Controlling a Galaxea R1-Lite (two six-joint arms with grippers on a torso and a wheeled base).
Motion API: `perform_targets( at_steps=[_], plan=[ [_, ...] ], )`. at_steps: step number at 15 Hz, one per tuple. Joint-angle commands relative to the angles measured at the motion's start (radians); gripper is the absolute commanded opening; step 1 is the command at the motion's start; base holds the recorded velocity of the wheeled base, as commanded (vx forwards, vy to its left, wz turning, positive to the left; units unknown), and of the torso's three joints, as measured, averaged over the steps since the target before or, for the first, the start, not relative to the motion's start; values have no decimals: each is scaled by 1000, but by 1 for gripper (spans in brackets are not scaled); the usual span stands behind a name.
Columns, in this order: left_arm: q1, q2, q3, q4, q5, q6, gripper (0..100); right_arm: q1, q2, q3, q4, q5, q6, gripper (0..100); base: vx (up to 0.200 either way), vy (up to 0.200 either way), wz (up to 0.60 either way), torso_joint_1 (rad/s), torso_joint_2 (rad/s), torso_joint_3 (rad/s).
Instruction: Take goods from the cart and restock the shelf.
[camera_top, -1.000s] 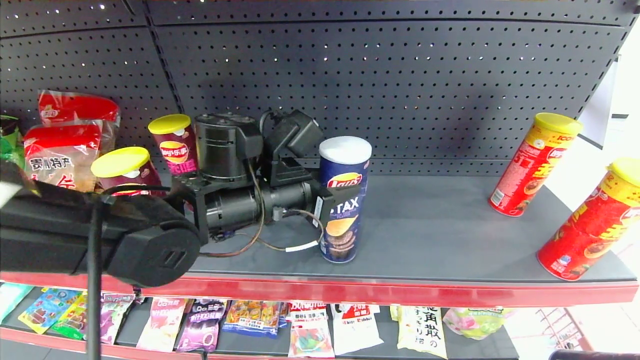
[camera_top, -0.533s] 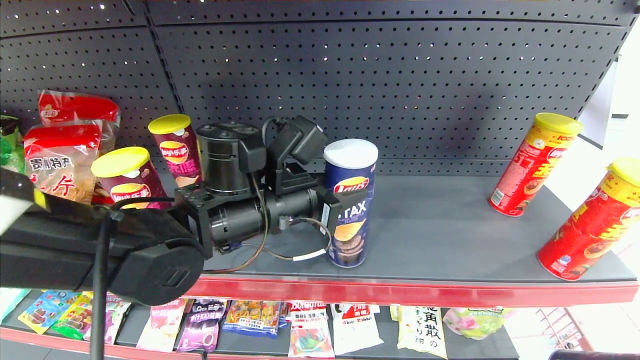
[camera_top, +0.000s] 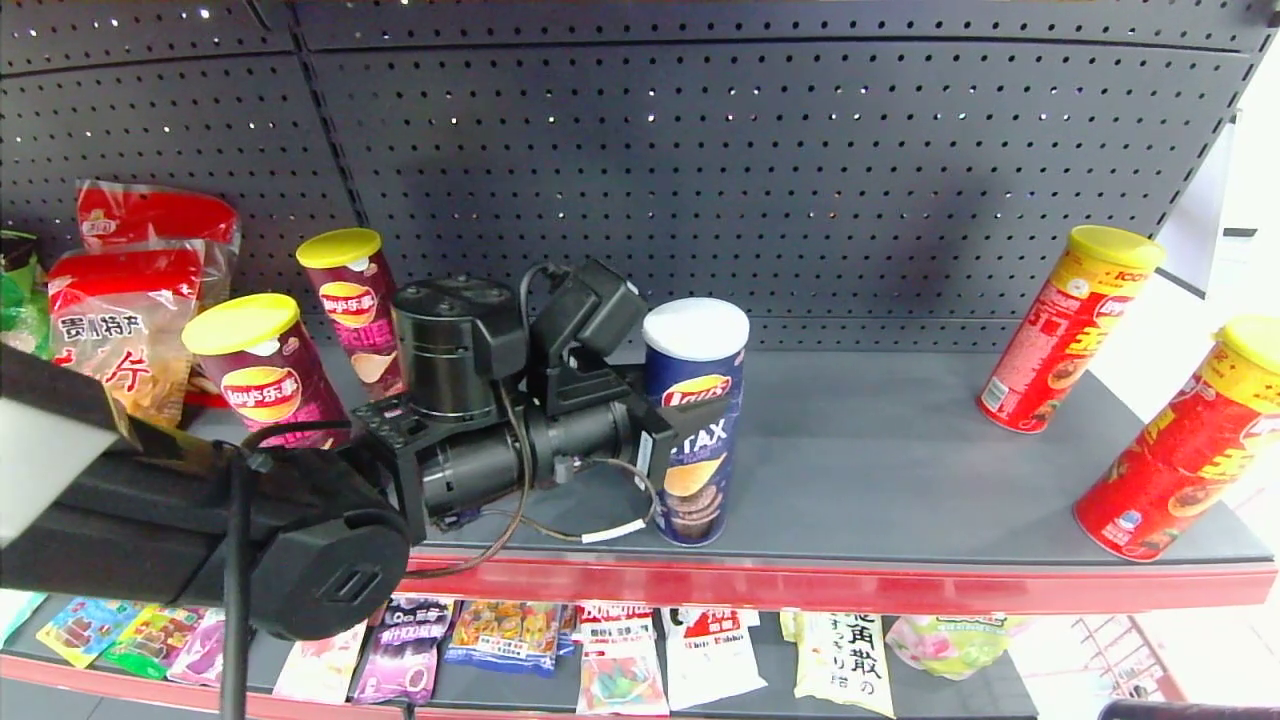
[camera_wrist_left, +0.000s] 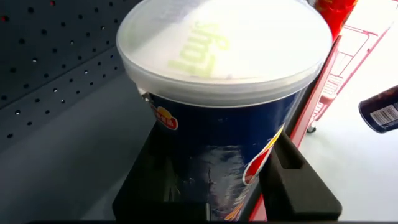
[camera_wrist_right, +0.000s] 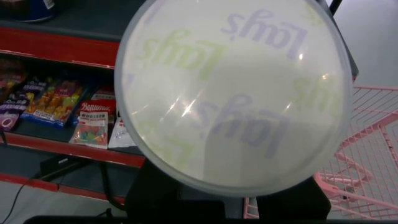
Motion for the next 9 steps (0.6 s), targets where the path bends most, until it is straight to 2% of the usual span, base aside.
perform_targets(
  at_steps=[1, 9],
  plan=[
    [11, 1, 28, -17, 0, 0, 0, 0, 0, 0, 0, -1, -1, 0, 0, 0, 0, 0, 0, 0],
    [14, -25, 31, -15, -6, 0, 0, 0, 0, 0, 0, -1, -1, 0, 0, 0, 0, 0, 0, 0]
  ],
)
